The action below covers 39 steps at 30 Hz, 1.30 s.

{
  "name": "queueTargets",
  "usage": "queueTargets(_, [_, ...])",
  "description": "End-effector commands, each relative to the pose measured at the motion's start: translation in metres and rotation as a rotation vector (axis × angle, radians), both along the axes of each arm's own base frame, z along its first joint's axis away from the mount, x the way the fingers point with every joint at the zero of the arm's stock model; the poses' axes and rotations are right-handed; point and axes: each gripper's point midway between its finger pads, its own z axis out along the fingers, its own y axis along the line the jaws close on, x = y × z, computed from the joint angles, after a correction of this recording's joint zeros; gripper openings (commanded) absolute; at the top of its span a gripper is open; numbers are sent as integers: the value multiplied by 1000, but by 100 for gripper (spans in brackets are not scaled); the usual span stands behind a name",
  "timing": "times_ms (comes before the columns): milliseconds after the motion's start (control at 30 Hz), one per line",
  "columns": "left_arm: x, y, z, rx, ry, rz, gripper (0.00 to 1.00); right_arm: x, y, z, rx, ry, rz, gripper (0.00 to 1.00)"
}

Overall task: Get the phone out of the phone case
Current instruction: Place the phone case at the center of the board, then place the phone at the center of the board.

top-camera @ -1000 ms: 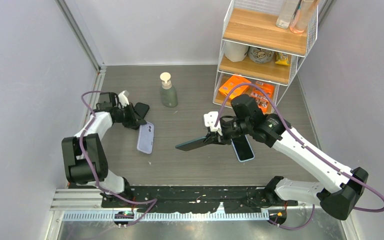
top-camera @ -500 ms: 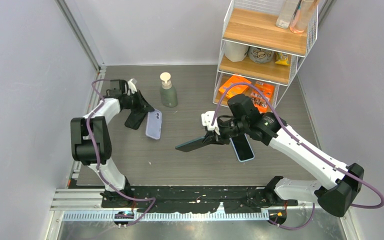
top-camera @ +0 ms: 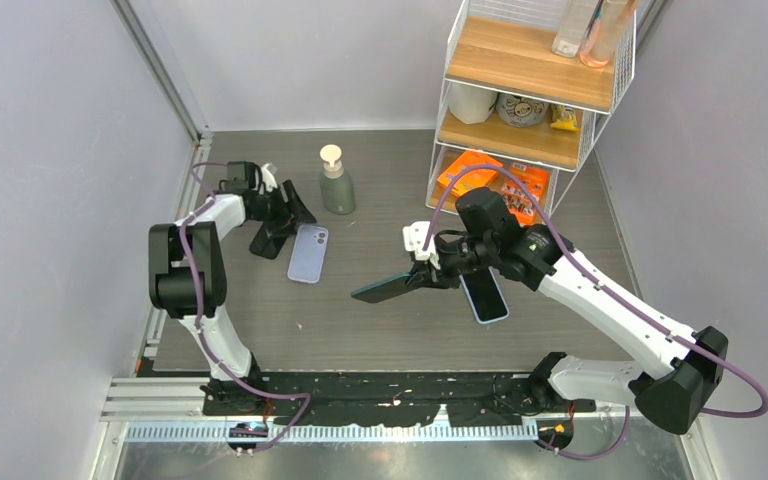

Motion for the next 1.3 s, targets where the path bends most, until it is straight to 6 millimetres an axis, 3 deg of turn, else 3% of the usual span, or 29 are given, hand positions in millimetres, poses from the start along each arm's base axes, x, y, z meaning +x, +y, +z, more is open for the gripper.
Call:
queueTargets(0, [16, 8, 31, 59, -107, -13, 77, 4, 9, 29, 89, -65, 21, 5])
queueTargets(133, [19, 9, 70, 86, -216, -36, 97, 3, 9, 27, 89, -56, 22, 5])
queueTargets(300, [1, -1, 124, 80, -412, -140, 100, 2, 13, 21, 89, -33, 32, 5])
queueTargets(500, [-69, -37, 176, -2, -702, -475, 100, 2, 24, 16, 76, -14, 57, 5])
queueTargets(667, [-144, -55, 197, 40, -924, -769, 93, 2, 29, 17, 80, -2, 77, 5])
queueTargets(800, [-191, -75, 199, 57, -1045, -915, 88, 0, 31, 16, 81, 9, 88, 5])
queueTargets(967, [-220, -104, 195, 47, -1146, -1032, 83, -3, 35, 17, 88, 37, 113, 5])
queueTargets(1100, [-230, -126, 195, -3, -1128, -1108, 76, -5, 37, 20, 96, 46, 124, 5])
queueTargets(1267, [-234, -150, 190, -3, -1088, -1186, 75, -4, 37, 20, 95, 48, 122, 5])
